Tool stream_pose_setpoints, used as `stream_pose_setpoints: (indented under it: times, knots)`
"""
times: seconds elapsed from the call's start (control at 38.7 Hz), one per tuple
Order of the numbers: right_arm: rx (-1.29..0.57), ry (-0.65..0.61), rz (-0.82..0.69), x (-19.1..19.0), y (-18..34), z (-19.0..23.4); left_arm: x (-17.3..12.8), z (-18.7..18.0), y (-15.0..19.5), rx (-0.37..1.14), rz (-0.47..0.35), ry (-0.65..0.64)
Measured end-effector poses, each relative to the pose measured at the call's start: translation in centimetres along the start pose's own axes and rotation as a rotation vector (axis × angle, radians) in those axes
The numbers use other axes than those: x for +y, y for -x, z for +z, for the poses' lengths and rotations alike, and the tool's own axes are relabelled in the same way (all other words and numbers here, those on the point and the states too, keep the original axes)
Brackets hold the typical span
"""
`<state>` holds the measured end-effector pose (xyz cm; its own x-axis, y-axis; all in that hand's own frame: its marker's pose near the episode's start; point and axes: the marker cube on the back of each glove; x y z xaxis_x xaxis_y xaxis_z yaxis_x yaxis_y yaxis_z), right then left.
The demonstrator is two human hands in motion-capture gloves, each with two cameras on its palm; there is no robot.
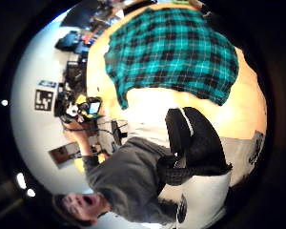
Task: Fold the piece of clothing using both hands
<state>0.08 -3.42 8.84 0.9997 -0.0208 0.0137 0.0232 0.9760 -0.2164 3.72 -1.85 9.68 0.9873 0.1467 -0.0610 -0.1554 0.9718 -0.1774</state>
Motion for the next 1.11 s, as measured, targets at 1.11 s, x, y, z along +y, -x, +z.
stream_pose_setpoints:
  times: [1.11]
  knots:
    - [0.02,0.106,0.009,-1.4,-2.5,9.6,-1.5,6.4,0.1,-0.22,0.056,0.141]
